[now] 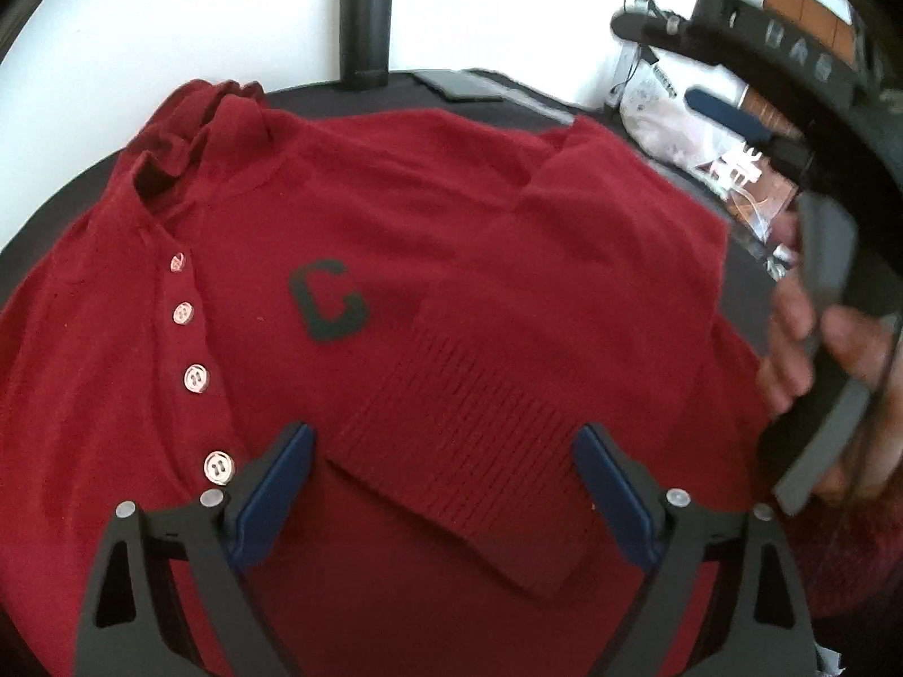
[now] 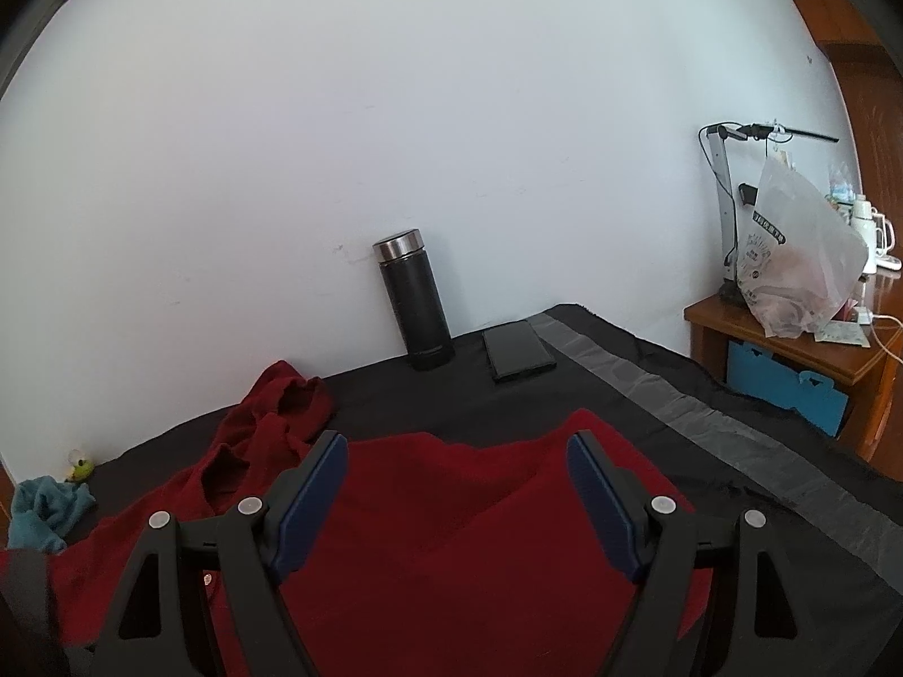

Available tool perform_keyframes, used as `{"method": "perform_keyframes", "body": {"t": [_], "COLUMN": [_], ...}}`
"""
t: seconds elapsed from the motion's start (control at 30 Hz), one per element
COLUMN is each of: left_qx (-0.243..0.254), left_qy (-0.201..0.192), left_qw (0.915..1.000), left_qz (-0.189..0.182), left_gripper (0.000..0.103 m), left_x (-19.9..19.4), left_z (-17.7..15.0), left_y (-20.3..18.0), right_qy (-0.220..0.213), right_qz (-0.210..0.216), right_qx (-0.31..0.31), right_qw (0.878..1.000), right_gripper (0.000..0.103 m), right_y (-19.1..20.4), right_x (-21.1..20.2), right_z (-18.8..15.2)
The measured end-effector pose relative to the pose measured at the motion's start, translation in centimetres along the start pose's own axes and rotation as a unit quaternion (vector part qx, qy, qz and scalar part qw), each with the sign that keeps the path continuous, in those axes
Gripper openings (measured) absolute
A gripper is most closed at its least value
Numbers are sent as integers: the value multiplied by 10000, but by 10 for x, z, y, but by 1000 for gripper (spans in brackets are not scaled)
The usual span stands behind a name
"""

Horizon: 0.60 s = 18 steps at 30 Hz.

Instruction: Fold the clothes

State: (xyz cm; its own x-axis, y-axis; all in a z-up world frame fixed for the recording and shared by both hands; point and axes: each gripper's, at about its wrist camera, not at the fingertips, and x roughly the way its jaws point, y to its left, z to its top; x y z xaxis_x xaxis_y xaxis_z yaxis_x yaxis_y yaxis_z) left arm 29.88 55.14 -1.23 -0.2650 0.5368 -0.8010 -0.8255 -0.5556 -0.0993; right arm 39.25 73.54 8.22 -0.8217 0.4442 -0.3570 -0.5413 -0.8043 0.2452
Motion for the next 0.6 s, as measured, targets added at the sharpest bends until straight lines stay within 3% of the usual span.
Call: {"method": "perform_keyframes", "body": {"t": [0.27, 0.33, 0.47, 0.6], "left_qx": [-553, -639, -496, -550], "left_qy": [-45, -105, -184, -285], "left_qw": [9983, 9978, 9986, 9979], "left_qz": [-148, -150, 87, 167], "left_gripper": [85, 76, 68, 49], "left_x": [-4, -5, -5, -7], "left_z": [2, 2, 0, 2], "left_y": [11, 9, 1, 5], "right_qy": [-64, -51, -8, -34], "right_qz": [193, 238, 348, 381], "right_qx": [102, 106, 121, 111], "right_qw": [9997, 9996, 9993, 9992], "right_gripper": [82, 82, 82, 82], "right_y": [-2, -3, -2, 0], "right_x": [-4, -5, -3, -4], "right_z": [1, 1, 0, 0]}}
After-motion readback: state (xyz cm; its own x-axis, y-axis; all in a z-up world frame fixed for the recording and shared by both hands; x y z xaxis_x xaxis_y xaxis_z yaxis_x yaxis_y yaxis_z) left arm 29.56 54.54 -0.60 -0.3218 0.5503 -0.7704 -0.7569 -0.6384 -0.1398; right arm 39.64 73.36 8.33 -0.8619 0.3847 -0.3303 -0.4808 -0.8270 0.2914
